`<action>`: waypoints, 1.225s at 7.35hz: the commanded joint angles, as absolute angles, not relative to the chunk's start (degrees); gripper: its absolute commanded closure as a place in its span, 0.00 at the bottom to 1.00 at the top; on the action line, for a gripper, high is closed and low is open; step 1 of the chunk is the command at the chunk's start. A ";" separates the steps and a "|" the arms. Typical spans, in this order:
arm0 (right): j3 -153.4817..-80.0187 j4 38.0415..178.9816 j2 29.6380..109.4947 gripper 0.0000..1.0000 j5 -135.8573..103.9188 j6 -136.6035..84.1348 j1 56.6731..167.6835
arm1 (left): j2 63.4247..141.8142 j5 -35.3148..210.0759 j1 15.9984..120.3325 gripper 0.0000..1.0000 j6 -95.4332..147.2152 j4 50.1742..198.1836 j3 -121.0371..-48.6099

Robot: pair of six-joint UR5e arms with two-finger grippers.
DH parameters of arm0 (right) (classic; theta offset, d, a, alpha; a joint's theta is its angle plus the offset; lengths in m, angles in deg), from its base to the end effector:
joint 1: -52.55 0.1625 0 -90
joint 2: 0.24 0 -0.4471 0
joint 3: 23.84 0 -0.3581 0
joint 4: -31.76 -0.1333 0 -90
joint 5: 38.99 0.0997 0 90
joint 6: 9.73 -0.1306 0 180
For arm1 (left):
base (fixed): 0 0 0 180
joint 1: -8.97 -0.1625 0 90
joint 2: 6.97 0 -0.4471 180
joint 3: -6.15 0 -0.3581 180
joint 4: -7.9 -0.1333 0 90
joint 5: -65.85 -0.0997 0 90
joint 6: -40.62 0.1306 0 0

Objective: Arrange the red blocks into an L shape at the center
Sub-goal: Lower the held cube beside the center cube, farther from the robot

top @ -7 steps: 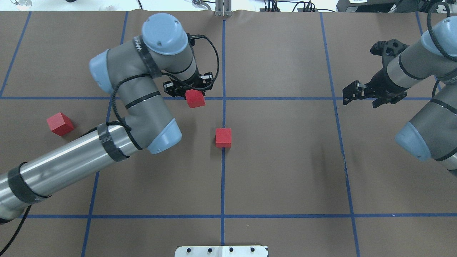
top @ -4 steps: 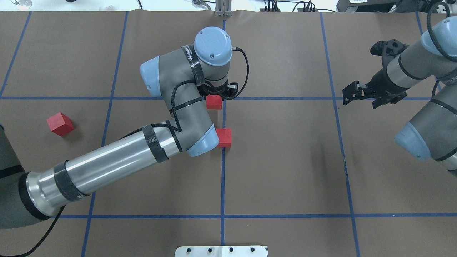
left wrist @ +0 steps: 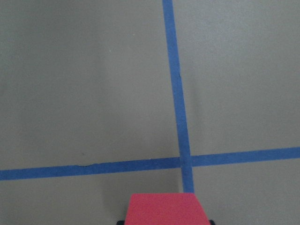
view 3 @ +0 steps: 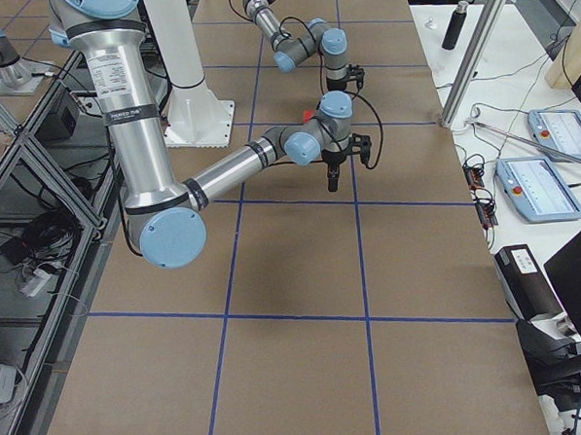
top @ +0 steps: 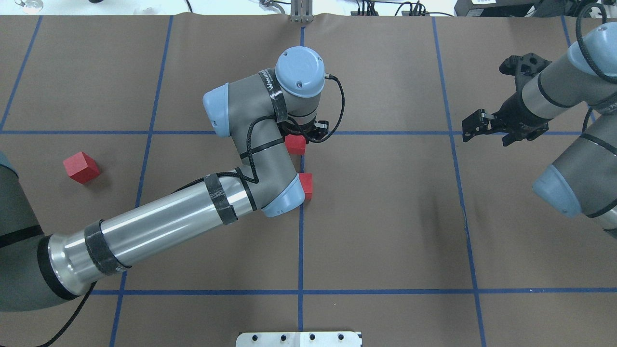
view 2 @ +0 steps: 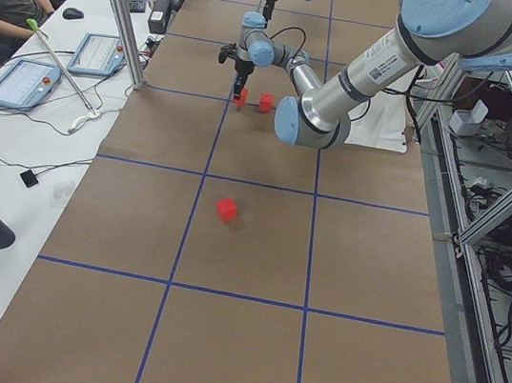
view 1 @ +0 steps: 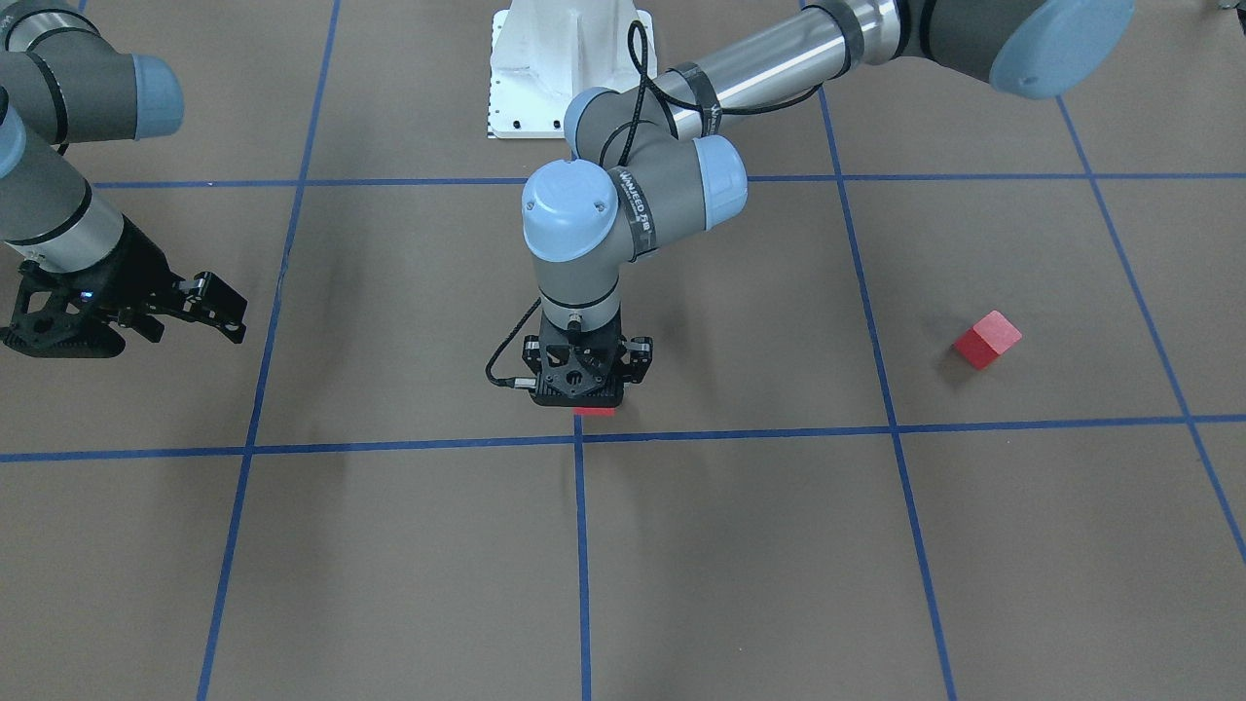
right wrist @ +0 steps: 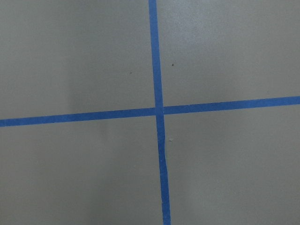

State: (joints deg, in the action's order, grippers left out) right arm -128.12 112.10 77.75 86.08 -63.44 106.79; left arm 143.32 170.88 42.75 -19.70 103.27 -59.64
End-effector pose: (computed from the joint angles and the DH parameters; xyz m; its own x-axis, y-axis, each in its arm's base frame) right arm -0.2786 -0.4865 0.4692 0.6577 0.0844 0.7485 -0.0964 0.9950 -0.0274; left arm 0.6396 -0.5474 0.2017 0.7365 0.0827 -0.6714 0.0341 0.9867 0.1589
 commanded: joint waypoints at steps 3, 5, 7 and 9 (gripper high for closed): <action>-127.55 112.10 77.63 0.01 85.99 -63.43 106.43 | 143.58 170.96 40.44 1.00 -25.99 103.35 -59.68; -127.47 112.10 77.63 0.01 85.99 -63.44 106.42 | 143.41 173.23 40.17 1.00 -26.09 103.44 -59.95; -127.47 112.10 77.63 0.01 85.99 -63.52 106.34 | 143.14 173.51 40.17 1.00 -25.82 103.35 -59.95; -127.38 112.10 77.45 0.01 85.99 -63.44 106.25 | 143.14 173.51 40.17 1.00 -25.56 103.17 -59.95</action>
